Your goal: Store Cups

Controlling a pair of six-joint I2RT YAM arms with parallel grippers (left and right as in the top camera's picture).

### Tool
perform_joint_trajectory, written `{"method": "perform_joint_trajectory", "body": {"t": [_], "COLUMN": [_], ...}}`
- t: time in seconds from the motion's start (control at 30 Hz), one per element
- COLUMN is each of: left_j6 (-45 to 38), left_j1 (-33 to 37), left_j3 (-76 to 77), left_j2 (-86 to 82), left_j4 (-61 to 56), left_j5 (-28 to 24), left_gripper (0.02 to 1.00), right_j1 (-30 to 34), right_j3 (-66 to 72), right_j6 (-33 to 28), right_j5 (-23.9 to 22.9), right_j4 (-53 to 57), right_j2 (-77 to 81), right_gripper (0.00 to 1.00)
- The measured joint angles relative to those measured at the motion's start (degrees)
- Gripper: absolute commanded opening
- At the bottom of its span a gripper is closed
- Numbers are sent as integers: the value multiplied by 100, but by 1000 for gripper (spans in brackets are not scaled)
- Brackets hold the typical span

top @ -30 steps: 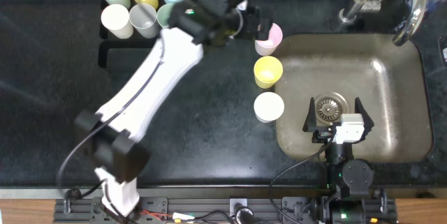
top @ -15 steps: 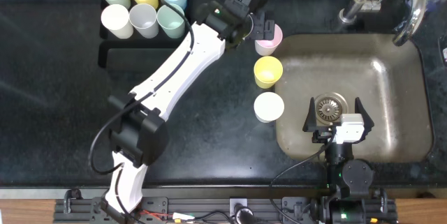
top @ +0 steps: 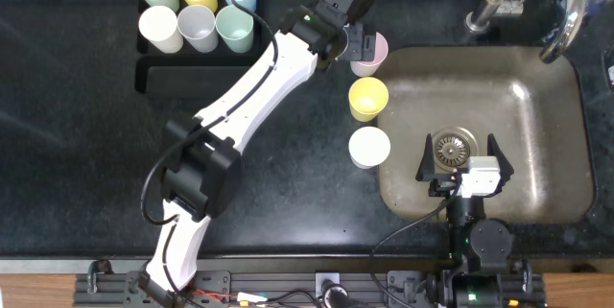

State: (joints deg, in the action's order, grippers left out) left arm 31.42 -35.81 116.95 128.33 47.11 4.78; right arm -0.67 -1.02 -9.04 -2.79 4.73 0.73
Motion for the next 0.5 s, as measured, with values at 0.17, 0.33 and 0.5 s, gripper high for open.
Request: {"method": "perform_joint_trajectory", "body": {"t": [0.17,0.33,0.5], "left_j6": [0,0,0], "left_j1": [0,0,0], "left_j3": [0,0,0], "left_j2": [136,264,273], "left_j4": [2,4,2], "left_j5": [0,0,-2], "left_gripper": [1000,998,919], "right_j1": [0,0,0], "right_j3": [-2,0,0], "right_j6": [0,0,-2], "right_j5": [2,0,0], "right_j4": [0,-4,0], "right_j2": [0,0,0], "right_gripper": [998,998,998]}}
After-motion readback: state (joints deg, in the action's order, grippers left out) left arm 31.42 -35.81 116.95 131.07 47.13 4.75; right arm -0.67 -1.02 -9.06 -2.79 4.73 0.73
